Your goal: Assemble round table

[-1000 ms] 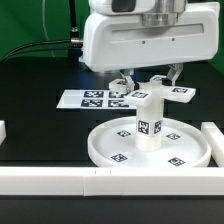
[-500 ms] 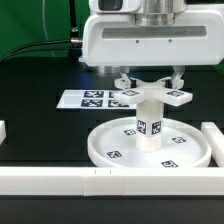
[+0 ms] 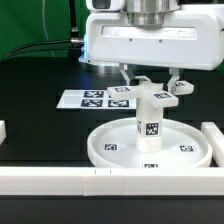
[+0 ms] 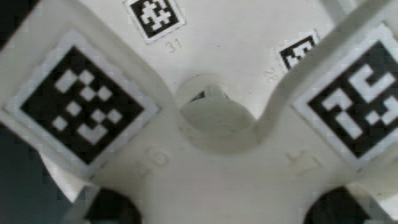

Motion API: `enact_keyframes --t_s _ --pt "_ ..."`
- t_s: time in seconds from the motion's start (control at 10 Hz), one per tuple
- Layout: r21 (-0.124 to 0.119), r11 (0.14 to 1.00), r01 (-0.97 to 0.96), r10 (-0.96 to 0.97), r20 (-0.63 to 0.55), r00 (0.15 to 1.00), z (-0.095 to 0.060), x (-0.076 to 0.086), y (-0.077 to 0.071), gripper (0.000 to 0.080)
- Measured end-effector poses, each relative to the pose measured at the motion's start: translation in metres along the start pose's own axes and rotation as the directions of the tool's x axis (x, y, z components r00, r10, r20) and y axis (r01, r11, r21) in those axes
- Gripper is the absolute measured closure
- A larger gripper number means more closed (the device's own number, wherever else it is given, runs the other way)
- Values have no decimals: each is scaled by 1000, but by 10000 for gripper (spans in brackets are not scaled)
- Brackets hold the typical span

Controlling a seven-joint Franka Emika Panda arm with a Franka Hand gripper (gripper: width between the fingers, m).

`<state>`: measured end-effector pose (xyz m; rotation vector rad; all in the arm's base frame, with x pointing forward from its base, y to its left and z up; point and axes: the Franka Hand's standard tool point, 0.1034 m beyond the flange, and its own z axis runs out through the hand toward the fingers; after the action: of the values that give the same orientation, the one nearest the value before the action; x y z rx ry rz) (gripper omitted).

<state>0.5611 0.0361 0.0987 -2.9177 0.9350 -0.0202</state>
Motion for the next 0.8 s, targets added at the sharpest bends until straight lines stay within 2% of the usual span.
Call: enact_keyframes --t_s 0.3,0.4,0.5,0.6,0.8 --pt "3 986 -166 166 2 986 0 0 -1 357" --pt "4 986 -169 169 4 986 0 -1 -1 259" --pt "3 988 -156 156 6 988 -1 -1 -1 259" --pt "-1 990 -143 143 17 990 -8 -2 -1 174" --pt "-2 993 -121 121 31 992 -26 -4 -3 154"
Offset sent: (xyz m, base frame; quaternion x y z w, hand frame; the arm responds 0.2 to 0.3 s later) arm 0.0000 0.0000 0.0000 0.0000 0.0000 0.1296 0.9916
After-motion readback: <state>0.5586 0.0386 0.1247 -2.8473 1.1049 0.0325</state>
